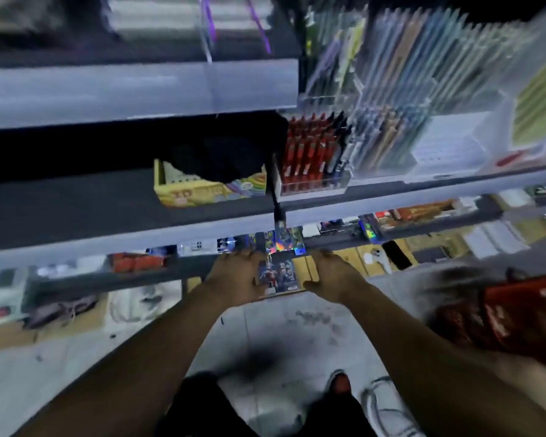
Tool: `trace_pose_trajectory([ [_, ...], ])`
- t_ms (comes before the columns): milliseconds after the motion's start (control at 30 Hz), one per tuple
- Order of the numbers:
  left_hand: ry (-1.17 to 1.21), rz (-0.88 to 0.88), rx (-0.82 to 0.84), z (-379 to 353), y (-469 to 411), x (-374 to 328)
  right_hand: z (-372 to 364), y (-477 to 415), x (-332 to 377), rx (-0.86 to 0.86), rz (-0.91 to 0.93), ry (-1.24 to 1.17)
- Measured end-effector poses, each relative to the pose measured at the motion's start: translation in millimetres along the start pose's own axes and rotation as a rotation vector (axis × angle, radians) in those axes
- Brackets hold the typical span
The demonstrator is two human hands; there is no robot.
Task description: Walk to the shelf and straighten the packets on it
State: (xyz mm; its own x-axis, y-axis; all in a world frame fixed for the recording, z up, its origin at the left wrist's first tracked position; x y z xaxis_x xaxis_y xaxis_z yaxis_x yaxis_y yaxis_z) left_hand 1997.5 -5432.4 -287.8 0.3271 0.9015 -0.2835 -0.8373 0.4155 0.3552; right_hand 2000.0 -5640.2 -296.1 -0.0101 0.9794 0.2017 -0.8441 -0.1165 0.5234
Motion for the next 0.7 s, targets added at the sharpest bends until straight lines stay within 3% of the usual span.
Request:
trace_pose_trajectory([
  [133,0.074,0.188,-0.004,-34,0,1,-24,-30,0,0.092,0.152,0.108],
  [267,0.095,0.248,-0.014,-89,3,20,-87,-45,3,0.133,0.231,0.12],
  [500,0.135,0.302,-0.044,-258,-14,105,-244,-129,11,0.087,0.282,0.128],
  [700,0.038,0.322,-0.174,-368,-33,182,-350,-207,33,-0.027,0.355,0.191],
])
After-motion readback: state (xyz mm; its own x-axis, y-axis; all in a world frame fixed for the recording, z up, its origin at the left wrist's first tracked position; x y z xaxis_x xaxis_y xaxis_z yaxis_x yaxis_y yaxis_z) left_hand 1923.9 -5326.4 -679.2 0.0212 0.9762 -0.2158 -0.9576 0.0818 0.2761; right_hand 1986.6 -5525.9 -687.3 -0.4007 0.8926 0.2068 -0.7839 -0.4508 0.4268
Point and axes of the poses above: each hand's wrist, its own y-axis away from the middle knuckle, its own z-axis out of the back of the hand, x = y × z, the point moved 6 cm from there along -y, towards the middle knuckle, and after that the axes turned 3 degrees about -z, right-handed, at the moved point
